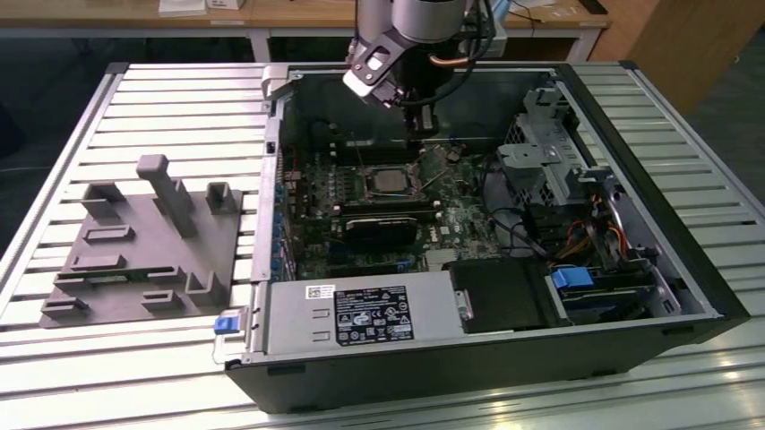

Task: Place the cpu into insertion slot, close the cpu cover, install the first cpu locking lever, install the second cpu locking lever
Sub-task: 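Close the cpu cover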

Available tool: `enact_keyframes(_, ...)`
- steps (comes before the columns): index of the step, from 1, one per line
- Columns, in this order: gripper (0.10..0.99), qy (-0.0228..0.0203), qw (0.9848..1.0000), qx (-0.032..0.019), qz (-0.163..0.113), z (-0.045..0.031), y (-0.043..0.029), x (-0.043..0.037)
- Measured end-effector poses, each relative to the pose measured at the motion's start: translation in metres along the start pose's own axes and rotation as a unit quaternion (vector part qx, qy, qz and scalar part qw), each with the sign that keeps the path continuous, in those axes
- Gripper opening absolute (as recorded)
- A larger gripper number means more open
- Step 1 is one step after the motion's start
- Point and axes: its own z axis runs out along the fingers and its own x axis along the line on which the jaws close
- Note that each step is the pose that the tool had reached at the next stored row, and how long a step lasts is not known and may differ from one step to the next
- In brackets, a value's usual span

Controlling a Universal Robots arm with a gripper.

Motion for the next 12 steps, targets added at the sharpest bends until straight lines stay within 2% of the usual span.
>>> enact_keyframes(10, 0.106, 0.0001, 1.0000, 0.0006, 0.000, 0.0021, 0.0146, -0.0001)
enact_keyframes(12, 0.106, 0.0000, 1.0000, 0.0021, 0.000, 0.0040, 0.0180, -0.0002)
